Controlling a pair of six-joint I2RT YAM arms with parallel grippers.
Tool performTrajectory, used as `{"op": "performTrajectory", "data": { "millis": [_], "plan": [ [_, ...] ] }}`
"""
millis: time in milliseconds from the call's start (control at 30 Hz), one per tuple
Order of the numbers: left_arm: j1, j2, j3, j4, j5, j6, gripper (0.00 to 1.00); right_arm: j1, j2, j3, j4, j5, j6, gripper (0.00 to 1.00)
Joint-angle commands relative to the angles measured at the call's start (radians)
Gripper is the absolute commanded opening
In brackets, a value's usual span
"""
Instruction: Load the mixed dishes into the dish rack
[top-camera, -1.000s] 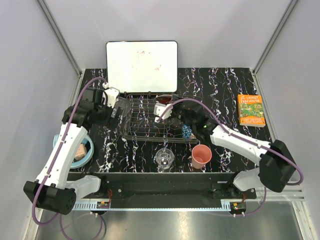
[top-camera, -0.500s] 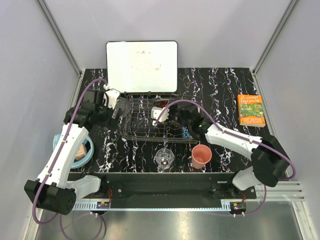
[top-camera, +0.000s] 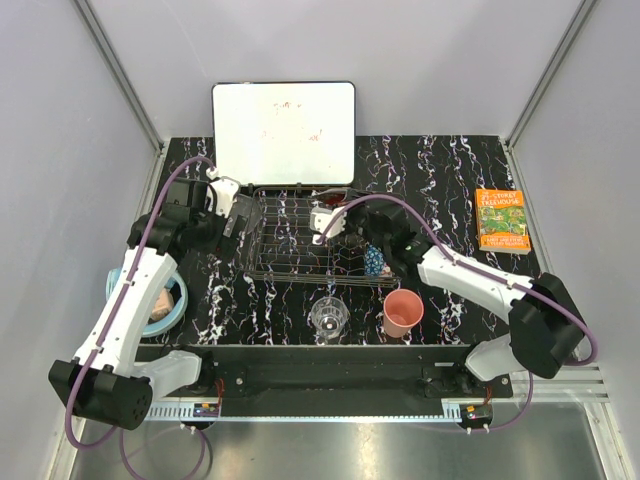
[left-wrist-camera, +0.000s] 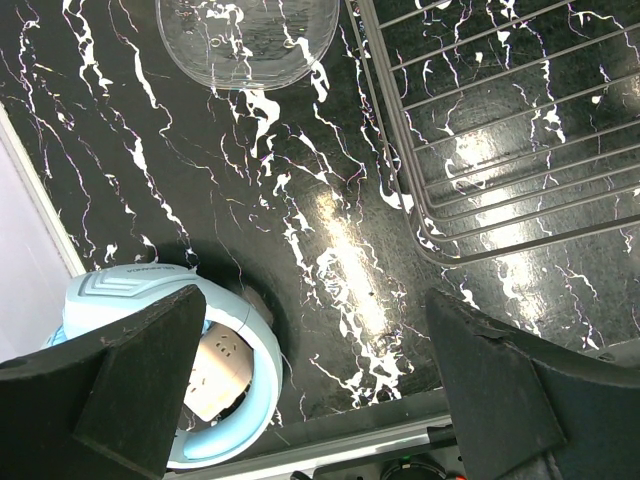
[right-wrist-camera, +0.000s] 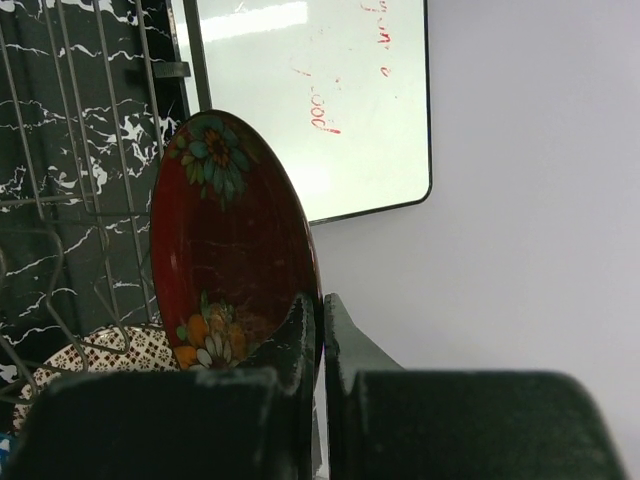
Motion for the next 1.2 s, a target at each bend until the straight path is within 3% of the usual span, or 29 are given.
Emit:
{"op": "performTrajectory", "data": {
  "millis": [0,467,1100,1167],
  "plan": [
    [0.005,-0.01,0.001,0.039,0.01,-0.01,0.95,-0.017,-0.045,0.028,0.107,-0.008,-0.046,0.0],
    [0.006,-0.004,0.016,0.038,0.005,-0.007,0.95,-0.018,-0.041,-0.064,0.144,-0.005,0.017,0.0],
    [0.009,-0.004,0.007,0.044,0.005,0.001,0.95,-0.03,0.102,-0.151,0.316,0.061,0.178,0.0],
    [0.009,-0.005,0.007,0.044,0.004,0.001,0.95,-0.032,0.095,-0.162,0.326,0.074,0.186,0.04]
  ]
}}
